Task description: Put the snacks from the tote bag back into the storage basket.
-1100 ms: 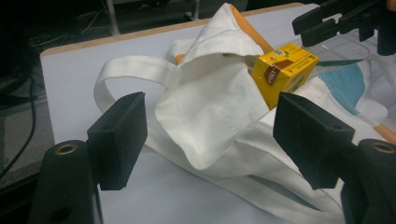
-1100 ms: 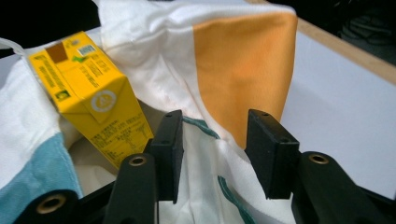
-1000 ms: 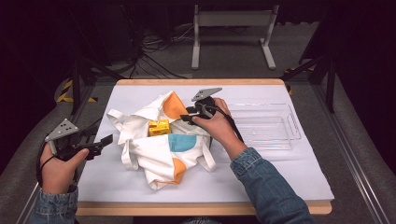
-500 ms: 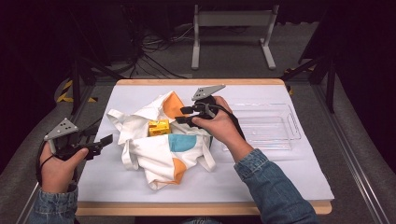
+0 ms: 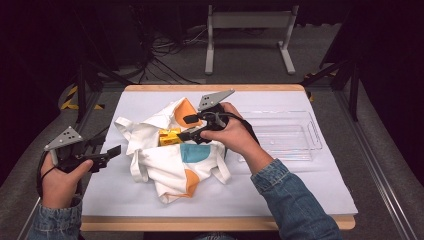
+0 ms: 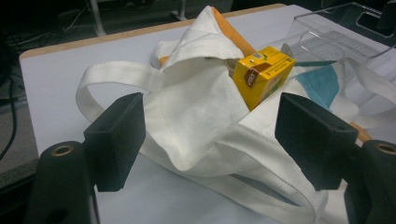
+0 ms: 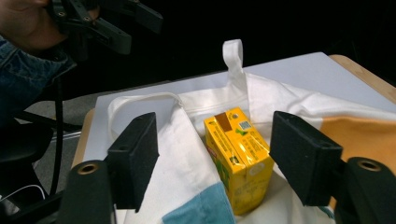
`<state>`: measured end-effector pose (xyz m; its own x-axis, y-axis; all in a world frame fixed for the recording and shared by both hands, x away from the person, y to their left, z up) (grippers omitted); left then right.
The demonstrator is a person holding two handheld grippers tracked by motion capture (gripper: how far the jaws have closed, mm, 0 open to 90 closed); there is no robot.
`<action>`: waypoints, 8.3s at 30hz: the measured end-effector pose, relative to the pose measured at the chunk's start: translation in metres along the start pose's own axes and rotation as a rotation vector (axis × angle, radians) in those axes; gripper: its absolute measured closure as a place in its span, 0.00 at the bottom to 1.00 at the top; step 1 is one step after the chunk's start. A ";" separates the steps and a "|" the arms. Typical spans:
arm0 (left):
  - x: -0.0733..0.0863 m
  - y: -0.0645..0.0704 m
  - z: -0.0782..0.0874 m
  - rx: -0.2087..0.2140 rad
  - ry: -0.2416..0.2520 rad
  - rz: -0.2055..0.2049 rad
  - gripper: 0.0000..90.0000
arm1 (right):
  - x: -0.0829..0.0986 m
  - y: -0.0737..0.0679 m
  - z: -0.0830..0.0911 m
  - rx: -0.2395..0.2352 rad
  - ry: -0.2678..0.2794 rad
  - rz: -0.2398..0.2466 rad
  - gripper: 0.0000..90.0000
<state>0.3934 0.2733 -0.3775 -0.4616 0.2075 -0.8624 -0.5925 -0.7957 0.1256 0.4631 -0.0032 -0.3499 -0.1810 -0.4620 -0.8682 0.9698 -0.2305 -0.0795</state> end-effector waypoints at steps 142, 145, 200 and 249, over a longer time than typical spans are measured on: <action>0.002 -0.002 -0.004 -0.006 -0.008 0.005 0.25 | -0.045 0.014 0.077 0.022 0.088 0.166 0.57; 0.002 -0.002 -0.005 -0.006 -0.008 0.007 0.24 | -0.043 0.016 0.089 0.036 0.097 0.159 0.57; 0.016 -0.004 0.015 -0.062 -0.007 0.038 0.22 | 0.052 0.070 0.210 0.139 0.059 0.054 0.57; 0.013 -0.003 0.006 -0.043 -0.022 0.026 0.22 | 0.119 0.069 0.167 0.028 -0.090 0.082 0.57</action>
<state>0.3848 0.2822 -0.3864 -0.4910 0.1981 -0.8483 -0.5512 -0.8247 0.1265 0.4816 -0.2169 -0.3769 -0.1161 -0.5553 -0.8235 0.9773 -0.2118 0.0051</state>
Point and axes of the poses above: each handheld gripper's, and its own axes: z roughly backward along the jaws, x roughly out of its underside, y roughly to its right, the point moved 7 cm from there along -z, roughly forward along the jaws, and after that the axes turned 2 degrees about -y, right-handed, at the moved point
